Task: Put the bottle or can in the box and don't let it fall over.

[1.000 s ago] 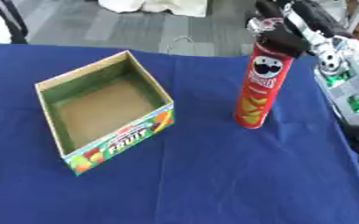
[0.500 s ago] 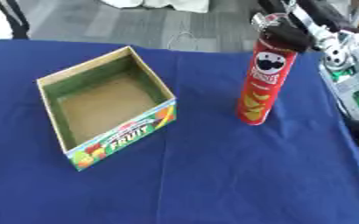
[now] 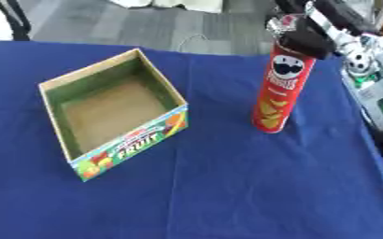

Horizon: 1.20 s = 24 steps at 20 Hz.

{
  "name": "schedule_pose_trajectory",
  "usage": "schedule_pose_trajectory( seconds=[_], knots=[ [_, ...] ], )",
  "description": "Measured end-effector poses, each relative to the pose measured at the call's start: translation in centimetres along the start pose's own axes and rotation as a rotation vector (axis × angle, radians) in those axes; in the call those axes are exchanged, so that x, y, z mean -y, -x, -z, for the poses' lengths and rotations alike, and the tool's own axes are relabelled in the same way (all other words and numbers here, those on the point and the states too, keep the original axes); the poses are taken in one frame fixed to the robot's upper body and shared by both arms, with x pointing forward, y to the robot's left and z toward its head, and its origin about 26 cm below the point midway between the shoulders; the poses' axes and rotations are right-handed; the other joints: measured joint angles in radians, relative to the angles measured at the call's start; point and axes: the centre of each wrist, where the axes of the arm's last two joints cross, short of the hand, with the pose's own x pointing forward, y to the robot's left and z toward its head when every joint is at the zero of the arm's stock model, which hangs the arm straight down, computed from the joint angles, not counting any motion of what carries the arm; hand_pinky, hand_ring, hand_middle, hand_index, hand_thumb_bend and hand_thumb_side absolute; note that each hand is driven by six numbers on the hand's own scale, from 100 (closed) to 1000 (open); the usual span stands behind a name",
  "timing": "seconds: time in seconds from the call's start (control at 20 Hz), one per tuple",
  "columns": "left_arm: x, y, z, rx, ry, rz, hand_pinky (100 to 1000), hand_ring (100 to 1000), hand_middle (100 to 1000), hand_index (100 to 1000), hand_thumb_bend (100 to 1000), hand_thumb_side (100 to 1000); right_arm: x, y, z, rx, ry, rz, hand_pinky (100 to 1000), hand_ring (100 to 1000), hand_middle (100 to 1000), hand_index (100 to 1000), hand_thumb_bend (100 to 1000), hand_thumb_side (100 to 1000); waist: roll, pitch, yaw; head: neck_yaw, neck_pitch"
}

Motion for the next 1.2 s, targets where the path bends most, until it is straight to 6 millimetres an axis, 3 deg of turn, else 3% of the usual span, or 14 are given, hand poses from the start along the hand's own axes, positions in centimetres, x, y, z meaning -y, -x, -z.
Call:
schedule_pose_trajectory(
  seconds=[0.1, 0.4, 0.65, 0.8, 0.85, 0.9, 1.15, 1.2],
  knots=[
    [0.00, 0.00, 0.00, -0.001, 0.001, 0.000, 467, 586, 650, 743, 192, 868, 0.01, 0.00, -0.03, 0.005, -0.009, 0.000, 822, 859, 863, 973, 271, 1000, 0.000, 0.000, 0.000, 0.000, 0.000],
    [0.11, 0.07, -0.03, -0.003, 0.000, -0.007, 468, 585, 649, 742, 193, 868, 0.09, 0.05, -0.08, 0.011, -0.031, -0.003, 805, 839, 881, 964, 313, 1000, 0.000, 0.000, 0.001, 0.000, 0.000],
    [0.12, 0.08, -0.03, -0.003, 0.000, -0.007, 468, 584, 649, 742, 194, 867, 0.12, 0.09, -0.10, 0.019, -0.051, -0.014, 763, 823, 883, 951, 340, 698, 0.000, 0.000, 0.001, 0.000, 0.000],
    [0.12, 0.08, -0.03, -0.003, 0.000, -0.008, 470, 584, 648, 741, 195, 867, 0.14, 0.10, -0.11, 0.022, -0.070, -0.032, 694, 788, 868, 937, 340, 576, 0.000, 0.000, 0.001, 0.000, 0.000],
    [0.12, 0.09, -0.04, -0.003, 0.000, -0.008, 470, 584, 648, 741, 195, 867, 0.15, 0.10, -0.11, 0.023, -0.078, -0.039, 694, 788, 868, 937, 340, 576, 0.000, 0.000, 0.001, 0.000, 0.000],
    [0.13, 0.09, -0.04, -0.003, 0.000, -0.008, 470, 584, 644, 741, 195, 867, 0.16, 0.11, -0.12, 0.023, -0.085, -0.045, 647, 764, 860, 923, 339, 497, 0.000, 0.000, 0.001, 0.000, 0.000],
    [0.18, 0.12, -0.05, -0.003, -0.002, -0.011, 470, 584, 644, 741, 195, 867, 0.32, 0.19, -0.17, 0.024, -0.113, -0.068, 641, 762, 859, 920, 339, 489, -0.001, 0.000, 0.001, 0.000, 0.000],
    [0.20, 0.14, -0.06, -0.003, -0.002, -0.013, 472, 584, 641, 739, 196, 866, 0.33, 0.18, -0.17, 0.024, -0.115, -0.070, 489, 688, 840, 880, 310, 270, -0.001, 0.000, 0.001, 0.000, 0.000]
  ],
)
